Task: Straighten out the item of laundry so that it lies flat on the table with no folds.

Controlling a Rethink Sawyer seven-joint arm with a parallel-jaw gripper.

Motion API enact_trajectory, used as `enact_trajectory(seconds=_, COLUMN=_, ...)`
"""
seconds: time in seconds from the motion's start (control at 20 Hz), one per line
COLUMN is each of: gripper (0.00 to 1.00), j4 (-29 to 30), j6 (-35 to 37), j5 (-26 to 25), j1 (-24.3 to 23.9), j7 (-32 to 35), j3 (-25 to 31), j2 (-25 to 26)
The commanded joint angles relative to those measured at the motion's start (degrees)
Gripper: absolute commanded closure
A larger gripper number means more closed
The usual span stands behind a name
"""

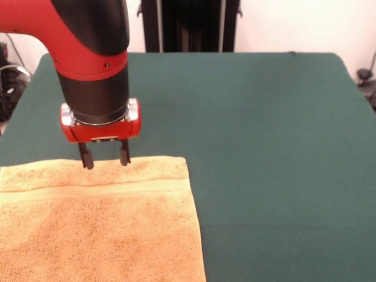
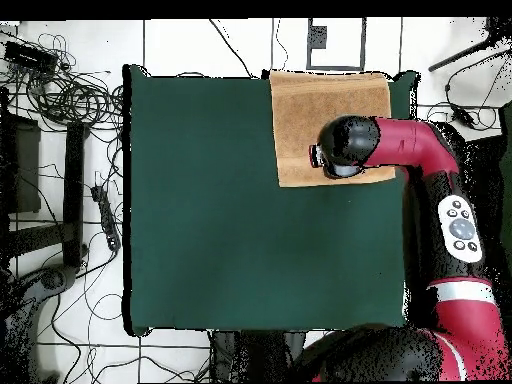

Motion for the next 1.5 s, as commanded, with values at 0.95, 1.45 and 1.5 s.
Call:
enact_trajectory(seconds=0.95, gripper=0.00, j4=-10.3, j6=12.5, j5=8.1, j1=-0.3, j7=-13.6, j3=7.8, j2=8.6)
enact_trajectory(seconds=1.45, gripper=0.00, j4=-15.7, j6=13.9, j5=7.7, j1=2.0, j7=-12.1, j3=6.6, j2=11.5)
enact_trajectory(seconds=1.5, gripper=0.00, j4=-16.8, j6=14.0, j5=7.4, j1=2.3, j7=-12.5, j3=6.7, j2=11.9)
